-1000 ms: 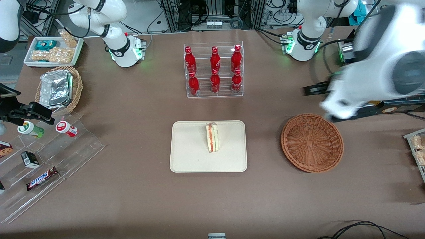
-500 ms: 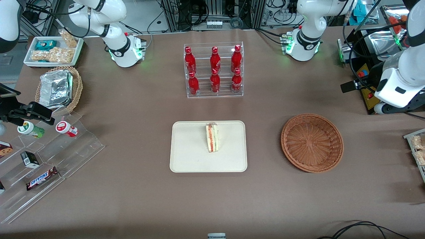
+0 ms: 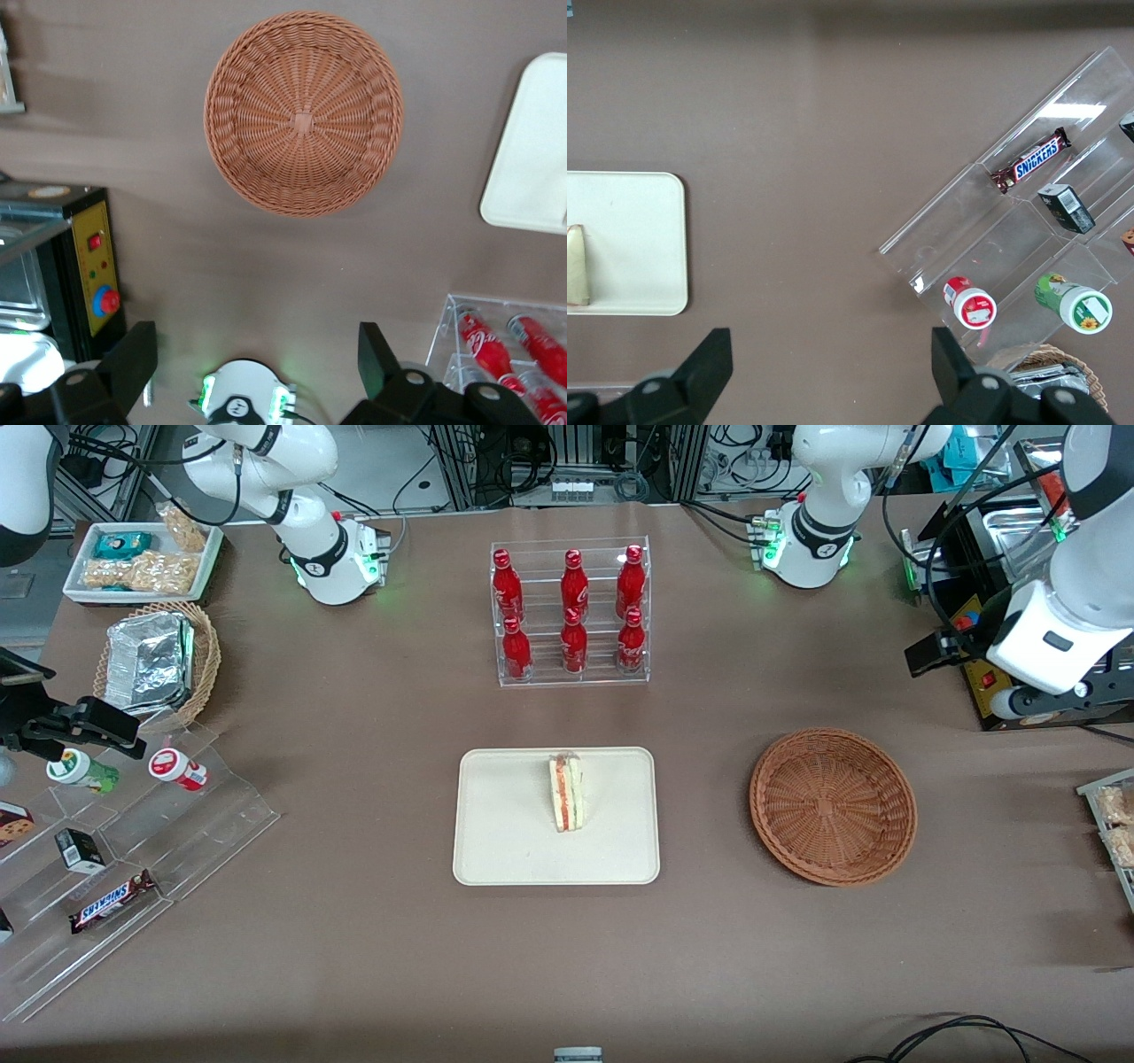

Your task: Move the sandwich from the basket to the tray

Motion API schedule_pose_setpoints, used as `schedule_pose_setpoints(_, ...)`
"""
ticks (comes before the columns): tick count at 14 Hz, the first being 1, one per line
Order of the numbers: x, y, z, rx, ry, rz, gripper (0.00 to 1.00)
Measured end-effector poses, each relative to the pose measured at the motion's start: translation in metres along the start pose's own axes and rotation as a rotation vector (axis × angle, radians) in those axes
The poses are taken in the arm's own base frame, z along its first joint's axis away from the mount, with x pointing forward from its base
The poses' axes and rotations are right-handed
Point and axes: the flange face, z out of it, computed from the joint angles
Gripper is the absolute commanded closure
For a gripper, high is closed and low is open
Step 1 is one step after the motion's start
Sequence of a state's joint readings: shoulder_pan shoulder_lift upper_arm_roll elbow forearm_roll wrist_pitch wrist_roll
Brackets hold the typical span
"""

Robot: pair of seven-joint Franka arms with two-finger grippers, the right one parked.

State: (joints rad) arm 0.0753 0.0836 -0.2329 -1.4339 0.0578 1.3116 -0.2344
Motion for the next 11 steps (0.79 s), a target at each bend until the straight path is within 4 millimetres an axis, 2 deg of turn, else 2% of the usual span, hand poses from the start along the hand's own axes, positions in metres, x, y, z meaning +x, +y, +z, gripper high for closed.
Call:
schedule_pose_setpoints(7, -0.016, -0.001, -0.019, -0.032, 0.036, 0.052, 0.0)
schedule_pose_setpoints(11, -0.018, -0.001, -0.021, -0.032, 0.041, 0.053, 0.0)
